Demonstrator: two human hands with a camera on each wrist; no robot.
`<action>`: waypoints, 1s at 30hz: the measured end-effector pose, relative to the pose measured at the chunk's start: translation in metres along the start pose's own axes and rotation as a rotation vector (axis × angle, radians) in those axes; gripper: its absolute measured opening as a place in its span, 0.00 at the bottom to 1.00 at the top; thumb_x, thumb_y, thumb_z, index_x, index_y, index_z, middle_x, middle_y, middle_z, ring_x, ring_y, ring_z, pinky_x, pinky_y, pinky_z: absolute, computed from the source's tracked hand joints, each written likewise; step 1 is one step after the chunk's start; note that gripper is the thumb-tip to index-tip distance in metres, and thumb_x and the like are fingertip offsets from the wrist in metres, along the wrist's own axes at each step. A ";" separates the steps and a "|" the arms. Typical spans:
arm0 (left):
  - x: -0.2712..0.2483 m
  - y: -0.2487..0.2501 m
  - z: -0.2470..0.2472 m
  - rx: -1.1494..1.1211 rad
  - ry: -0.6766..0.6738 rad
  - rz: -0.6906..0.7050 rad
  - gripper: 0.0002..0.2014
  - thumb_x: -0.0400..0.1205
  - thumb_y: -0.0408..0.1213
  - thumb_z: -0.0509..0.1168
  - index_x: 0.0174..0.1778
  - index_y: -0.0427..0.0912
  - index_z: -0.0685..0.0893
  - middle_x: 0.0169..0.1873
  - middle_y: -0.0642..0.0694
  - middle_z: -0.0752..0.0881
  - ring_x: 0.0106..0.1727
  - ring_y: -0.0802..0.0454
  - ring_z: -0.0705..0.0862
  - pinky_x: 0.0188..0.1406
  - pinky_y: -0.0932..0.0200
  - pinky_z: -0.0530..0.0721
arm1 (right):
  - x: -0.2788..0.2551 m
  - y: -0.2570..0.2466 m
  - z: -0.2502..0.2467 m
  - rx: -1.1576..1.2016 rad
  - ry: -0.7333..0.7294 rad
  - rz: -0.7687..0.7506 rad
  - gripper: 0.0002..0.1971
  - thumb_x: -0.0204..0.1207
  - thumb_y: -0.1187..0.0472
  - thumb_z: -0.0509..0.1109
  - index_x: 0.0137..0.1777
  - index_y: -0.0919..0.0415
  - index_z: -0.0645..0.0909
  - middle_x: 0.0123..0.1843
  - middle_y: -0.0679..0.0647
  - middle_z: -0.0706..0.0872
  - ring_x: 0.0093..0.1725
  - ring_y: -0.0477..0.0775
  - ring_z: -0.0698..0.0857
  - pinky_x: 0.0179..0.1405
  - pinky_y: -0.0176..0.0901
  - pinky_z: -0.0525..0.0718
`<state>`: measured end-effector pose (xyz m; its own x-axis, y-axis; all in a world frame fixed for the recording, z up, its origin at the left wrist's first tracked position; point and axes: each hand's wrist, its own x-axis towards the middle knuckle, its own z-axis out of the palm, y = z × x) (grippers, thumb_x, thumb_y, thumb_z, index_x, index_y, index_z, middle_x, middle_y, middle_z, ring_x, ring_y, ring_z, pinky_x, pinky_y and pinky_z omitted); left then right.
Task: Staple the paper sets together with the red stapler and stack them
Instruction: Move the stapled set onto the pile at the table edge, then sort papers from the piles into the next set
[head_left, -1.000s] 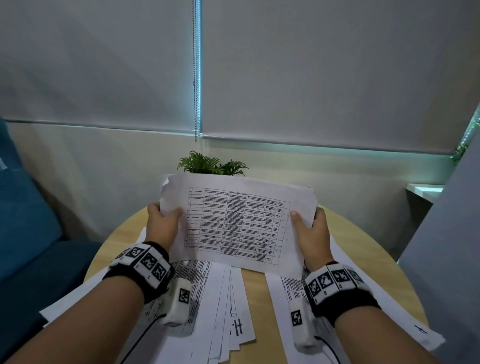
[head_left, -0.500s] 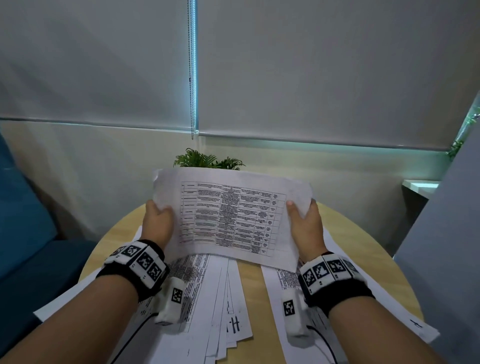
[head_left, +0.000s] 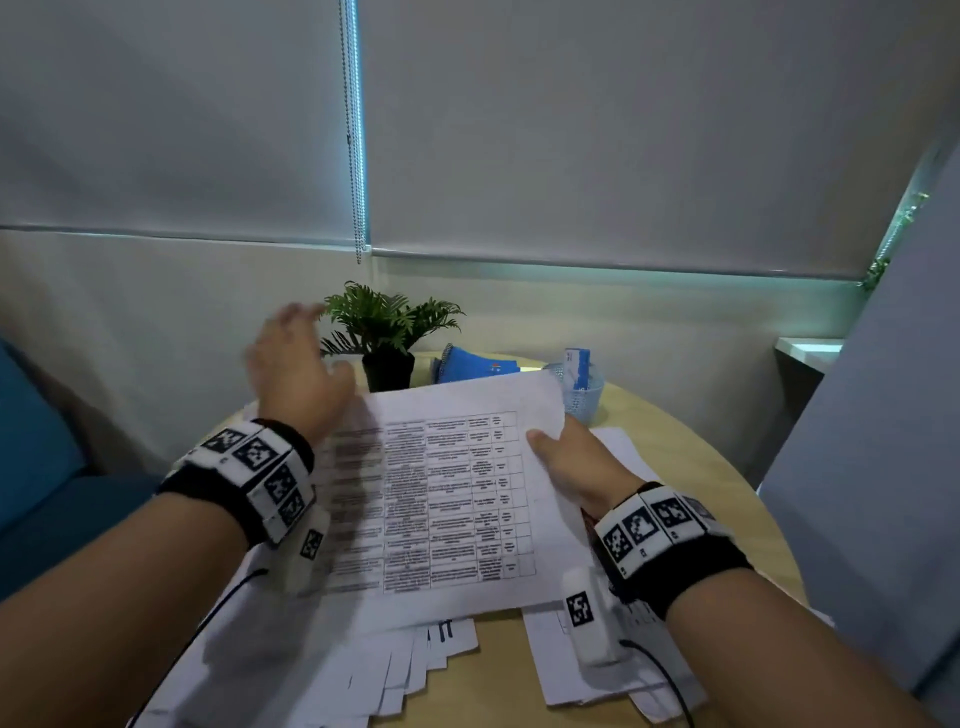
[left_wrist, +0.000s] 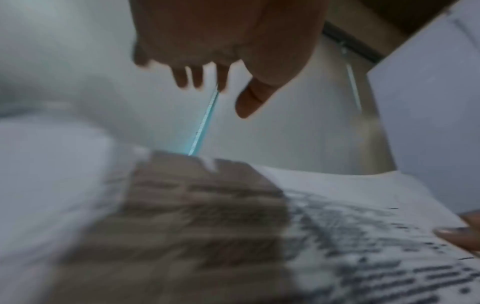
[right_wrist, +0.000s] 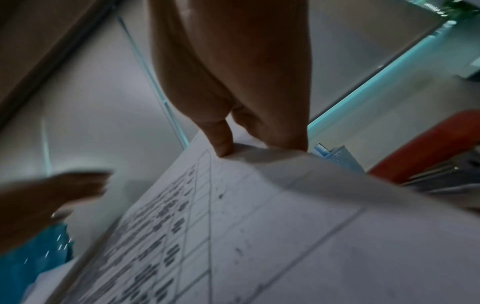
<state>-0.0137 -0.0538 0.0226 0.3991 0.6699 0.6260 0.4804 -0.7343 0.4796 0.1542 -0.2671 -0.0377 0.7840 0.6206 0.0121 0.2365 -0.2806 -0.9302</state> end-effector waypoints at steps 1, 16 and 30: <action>-0.002 0.011 0.006 0.006 -0.087 0.153 0.27 0.77 0.38 0.65 0.74 0.47 0.71 0.75 0.42 0.69 0.75 0.43 0.66 0.77 0.43 0.60 | 0.002 0.005 0.003 -0.035 -0.012 0.031 0.24 0.78 0.47 0.63 0.73 0.51 0.72 0.65 0.48 0.83 0.65 0.54 0.81 0.69 0.55 0.77; -0.031 0.034 0.098 -0.285 -0.669 0.330 0.17 0.85 0.35 0.55 0.67 0.50 0.81 0.56 0.47 0.85 0.58 0.51 0.81 0.62 0.50 0.80 | 0.002 0.006 -0.018 -0.037 0.034 0.069 0.21 0.76 0.49 0.72 0.62 0.56 0.70 0.48 0.55 0.80 0.43 0.52 0.82 0.44 0.44 0.80; -0.029 0.035 0.110 -0.217 -0.694 0.320 0.17 0.84 0.31 0.54 0.62 0.43 0.84 0.45 0.45 0.82 0.48 0.49 0.79 0.48 0.60 0.76 | 0.019 0.023 -0.049 -0.965 -0.237 0.330 0.17 0.84 0.56 0.61 0.66 0.66 0.69 0.62 0.63 0.80 0.57 0.61 0.83 0.47 0.46 0.78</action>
<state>0.0777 -0.0864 -0.0464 0.9222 0.2850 0.2614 0.1254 -0.8598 0.4949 0.2024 -0.2976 -0.0409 0.7852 0.5054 -0.3578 0.4707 -0.8626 -0.1853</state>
